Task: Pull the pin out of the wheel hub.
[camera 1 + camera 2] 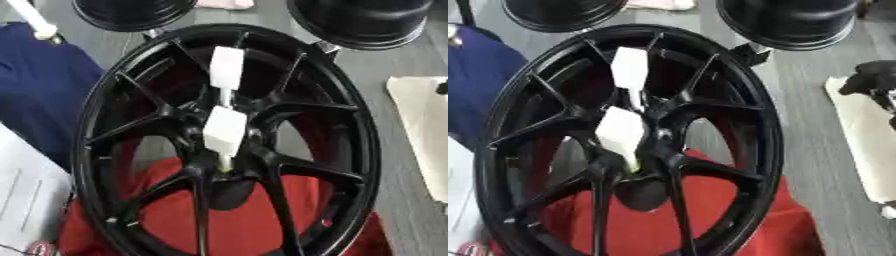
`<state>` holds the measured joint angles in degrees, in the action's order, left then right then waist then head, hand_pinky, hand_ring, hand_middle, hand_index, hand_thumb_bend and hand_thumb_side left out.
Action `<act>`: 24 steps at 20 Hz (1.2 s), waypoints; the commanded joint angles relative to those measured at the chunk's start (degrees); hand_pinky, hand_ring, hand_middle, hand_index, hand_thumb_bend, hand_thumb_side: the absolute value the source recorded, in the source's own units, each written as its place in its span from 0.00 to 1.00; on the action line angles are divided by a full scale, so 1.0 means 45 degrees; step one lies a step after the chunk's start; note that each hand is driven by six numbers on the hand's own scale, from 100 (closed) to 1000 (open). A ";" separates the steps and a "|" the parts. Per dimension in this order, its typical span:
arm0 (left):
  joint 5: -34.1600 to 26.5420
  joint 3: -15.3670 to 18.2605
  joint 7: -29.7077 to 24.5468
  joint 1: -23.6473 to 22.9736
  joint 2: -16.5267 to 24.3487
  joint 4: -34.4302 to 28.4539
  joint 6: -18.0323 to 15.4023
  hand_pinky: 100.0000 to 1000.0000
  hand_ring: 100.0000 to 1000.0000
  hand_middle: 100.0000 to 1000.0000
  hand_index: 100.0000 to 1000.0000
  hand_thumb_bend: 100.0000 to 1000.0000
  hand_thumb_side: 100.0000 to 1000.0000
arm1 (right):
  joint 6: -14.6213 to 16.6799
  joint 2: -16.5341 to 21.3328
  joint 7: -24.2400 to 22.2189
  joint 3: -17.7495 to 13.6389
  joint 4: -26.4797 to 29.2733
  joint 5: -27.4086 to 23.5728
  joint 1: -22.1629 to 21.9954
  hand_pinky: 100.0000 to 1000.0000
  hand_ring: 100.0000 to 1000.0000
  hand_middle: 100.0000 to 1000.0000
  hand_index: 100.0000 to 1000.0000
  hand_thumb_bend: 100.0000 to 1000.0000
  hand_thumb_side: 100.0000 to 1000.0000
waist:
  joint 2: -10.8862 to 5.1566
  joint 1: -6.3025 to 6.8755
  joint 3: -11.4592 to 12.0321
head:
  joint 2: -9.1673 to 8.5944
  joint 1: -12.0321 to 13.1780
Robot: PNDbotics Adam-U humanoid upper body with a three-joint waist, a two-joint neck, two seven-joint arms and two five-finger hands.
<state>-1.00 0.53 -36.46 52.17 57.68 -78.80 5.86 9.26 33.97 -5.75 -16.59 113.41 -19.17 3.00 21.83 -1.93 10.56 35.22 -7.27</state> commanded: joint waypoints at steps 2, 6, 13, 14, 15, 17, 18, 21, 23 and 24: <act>0.0748 0.1171 0.0845 -0.0824 0.0776 0.1135 0.0137 0.62 0.56 0.32 0.33 0.00 0.02 | 0.0107 0.0146 0.0115 -0.0229 0.0262 0.0121 0.0071 0.77 0.60 0.55 0.68 0.00 0.59 | -0.0374 -0.0035 0.0066 | -0.0039 -0.0132; 0.1431 0.0942 0.1582 -0.2021 0.0419 0.1564 -0.0332 0.79 0.83 0.74 0.77 0.20 0.21 | 0.0141 0.0062 0.0138 -0.0261 0.0262 0.0092 0.0093 0.77 0.60 0.55 0.68 0.00 0.59 | -0.0354 -0.0148 0.0107 | -0.0089 -0.0174; 0.1577 0.0983 0.2402 -0.4237 0.0251 0.0816 -0.0709 0.84 0.90 0.83 0.87 0.57 0.64 | 0.0137 0.0062 0.0055 -0.0180 0.0262 0.0001 0.0117 0.77 0.60 0.56 0.68 0.00 0.58 | -0.0484 -0.0164 0.0002 | -0.0028 -0.0061; 0.1437 0.1081 0.2446 -0.4537 0.0276 0.0596 -0.0743 0.84 0.90 0.83 0.87 0.57 0.64 | 0.0131 0.0069 0.0035 -0.0161 0.0262 -0.0017 0.0128 0.78 0.60 0.56 0.68 0.00 0.58 | -0.0508 -0.0155 -0.0023 | -0.0024 -0.0030; 0.1277 0.1182 0.2493 -0.4840 0.0301 0.0359 -0.0779 0.83 0.90 0.82 0.87 0.56 0.65 | 0.0125 0.0076 0.0014 -0.0140 0.0262 -0.0039 0.0145 0.78 0.60 0.56 0.68 0.00 0.58 | -0.0536 -0.0145 -0.0054 | -0.0018 0.0003; 0.0970 0.1399 0.2643 -0.5445 0.0358 -0.0127 -0.0822 0.82 0.89 0.82 0.86 0.53 0.67 | 0.0114 0.0100 -0.0034 -0.0097 0.0262 -0.0081 0.0165 0.78 0.60 0.56 0.68 0.00 0.58 | -0.0588 -0.0133 -0.0126 | -0.0001 0.0073; 0.0807 0.1515 0.2731 -0.5711 0.0373 -0.0379 -0.0855 0.78 0.86 0.78 0.81 0.46 0.68 | 0.0113 0.0114 -0.0055 -0.0079 0.0262 -0.0099 0.0169 0.78 0.60 0.56 0.68 0.00 0.58 | -0.0614 -0.0131 -0.0162 | 0.0008 0.0109; 0.0259 0.2259 0.3208 -0.5514 -0.0055 -0.1246 -0.0882 0.67 0.77 0.68 0.70 0.05 0.62 | 0.0151 0.0138 -0.0047 -0.0106 0.0262 -0.0134 0.0109 0.78 0.60 0.56 0.68 0.00 0.58 | -0.0714 -0.0181 -0.0099 | 0.0047 0.0085; -0.0146 0.2902 0.3605 -0.5104 -0.0652 -0.1900 -0.0997 0.65 0.77 0.67 0.69 0.01 0.60 | 0.0182 0.0127 -0.0016 -0.0123 0.0262 -0.0158 0.0095 0.78 0.60 0.56 0.68 0.00 0.58 | -0.0750 -0.0252 -0.0045 | 0.0055 0.0057; -0.0501 0.3305 0.3959 -0.5045 -0.1088 -0.2333 -0.1058 0.65 0.77 0.67 0.69 0.02 0.60 | 0.0204 0.0135 -0.0006 -0.0127 0.0262 -0.0168 0.0109 0.78 0.60 0.56 0.68 0.00 0.57 | -0.0743 -0.0274 -0.0032 | 0.0033 0.0048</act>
<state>-2.44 12.92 -19.35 28.47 52.57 -87.21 1.36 9.89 33.04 -5.77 -16.57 113.41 -19.44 3.46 19.77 -3.39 10.31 35.24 -6.98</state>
